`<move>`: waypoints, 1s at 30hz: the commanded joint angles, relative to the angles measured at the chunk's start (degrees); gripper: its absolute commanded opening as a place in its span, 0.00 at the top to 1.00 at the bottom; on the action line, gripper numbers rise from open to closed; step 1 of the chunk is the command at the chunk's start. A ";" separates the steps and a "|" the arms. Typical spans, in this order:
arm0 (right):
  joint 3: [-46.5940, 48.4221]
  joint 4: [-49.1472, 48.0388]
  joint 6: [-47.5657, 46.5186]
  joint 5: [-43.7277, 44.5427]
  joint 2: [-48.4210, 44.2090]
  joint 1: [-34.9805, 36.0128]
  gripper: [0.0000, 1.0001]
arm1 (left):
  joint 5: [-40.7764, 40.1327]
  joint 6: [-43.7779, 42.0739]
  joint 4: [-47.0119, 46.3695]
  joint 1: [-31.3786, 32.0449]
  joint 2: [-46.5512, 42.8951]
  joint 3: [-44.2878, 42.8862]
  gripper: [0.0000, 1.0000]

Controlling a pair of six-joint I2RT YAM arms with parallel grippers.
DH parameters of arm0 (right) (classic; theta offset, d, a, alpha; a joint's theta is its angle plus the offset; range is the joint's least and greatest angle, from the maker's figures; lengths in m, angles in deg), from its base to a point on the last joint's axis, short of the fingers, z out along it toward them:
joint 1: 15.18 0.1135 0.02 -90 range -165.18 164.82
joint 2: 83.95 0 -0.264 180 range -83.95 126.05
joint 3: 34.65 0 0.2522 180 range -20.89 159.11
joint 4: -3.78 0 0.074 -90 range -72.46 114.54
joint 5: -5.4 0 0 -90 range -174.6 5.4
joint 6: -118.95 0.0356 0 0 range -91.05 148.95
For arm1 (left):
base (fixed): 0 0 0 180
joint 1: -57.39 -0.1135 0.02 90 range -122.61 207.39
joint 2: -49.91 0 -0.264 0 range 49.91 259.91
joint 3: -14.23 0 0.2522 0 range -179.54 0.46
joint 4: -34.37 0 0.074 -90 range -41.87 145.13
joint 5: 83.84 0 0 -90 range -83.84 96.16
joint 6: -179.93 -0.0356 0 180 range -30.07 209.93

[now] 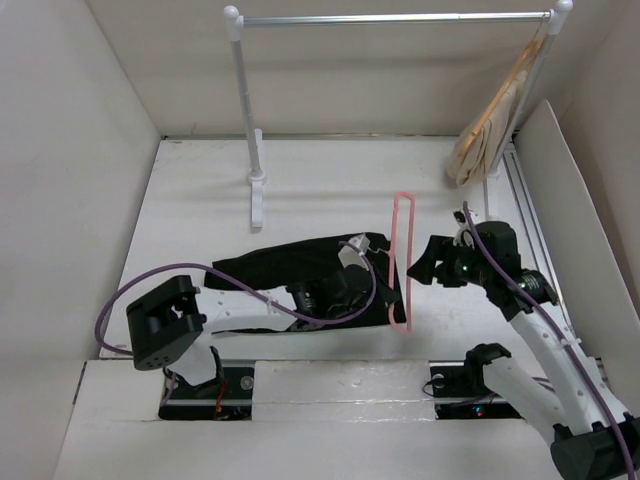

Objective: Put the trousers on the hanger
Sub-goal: Pick up the hanger from the clothesline, then place the trousers on the hanger.

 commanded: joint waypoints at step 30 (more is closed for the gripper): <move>-6.53 -28.02 -17.40 -7.74 27.64 0.24 0.65 | -9.08 13.40 -9.71 3.44 18.96 0.79 1.00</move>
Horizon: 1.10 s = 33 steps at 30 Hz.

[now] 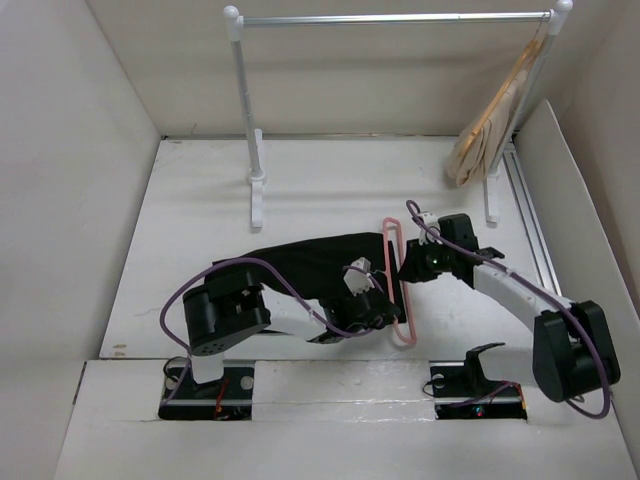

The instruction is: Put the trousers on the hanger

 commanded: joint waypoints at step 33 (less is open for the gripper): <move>-5.77 -12.39 5.54 -0.06 -0.39 -2.82 1.00 | -1.30 -2.92 4.54 -2.10 -2.49 3.47 1.00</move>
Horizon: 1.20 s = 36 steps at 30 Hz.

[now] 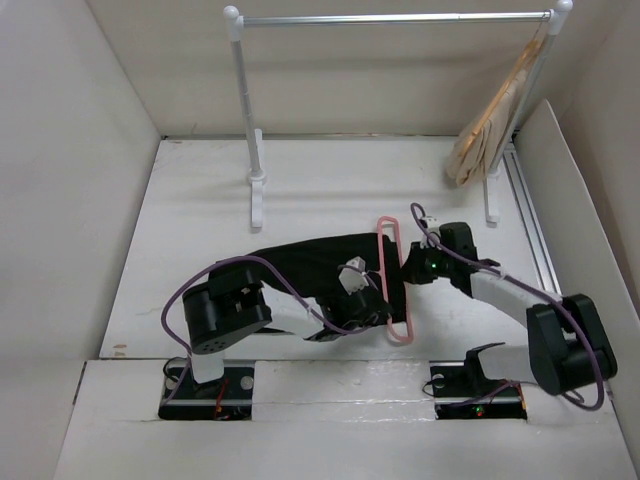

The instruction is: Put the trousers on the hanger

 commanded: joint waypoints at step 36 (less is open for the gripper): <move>2.10 13.64 -12.44 0.15 -6.76 -19.47 1.00 | -17.22 -5.92 31.95 -2.60 -26.03 6.79 1.00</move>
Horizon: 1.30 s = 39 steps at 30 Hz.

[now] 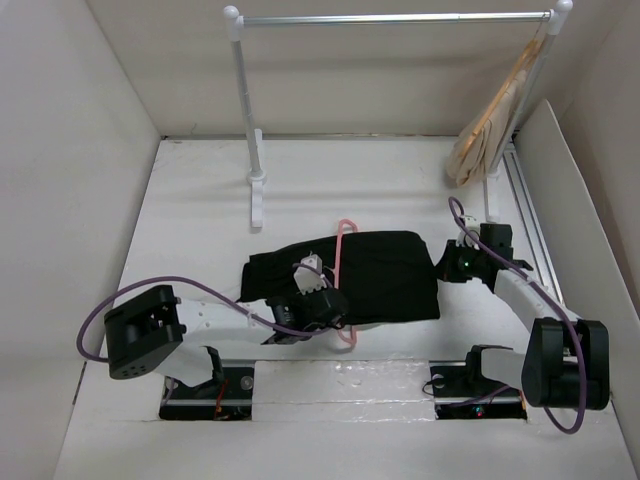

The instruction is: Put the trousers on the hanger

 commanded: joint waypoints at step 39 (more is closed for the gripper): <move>9.28 11.18 -6.96 -2.86 -3.53 -2.43 0.38 | -25.11 -5.40 25.36 9.61 1.90 -26.30 1.00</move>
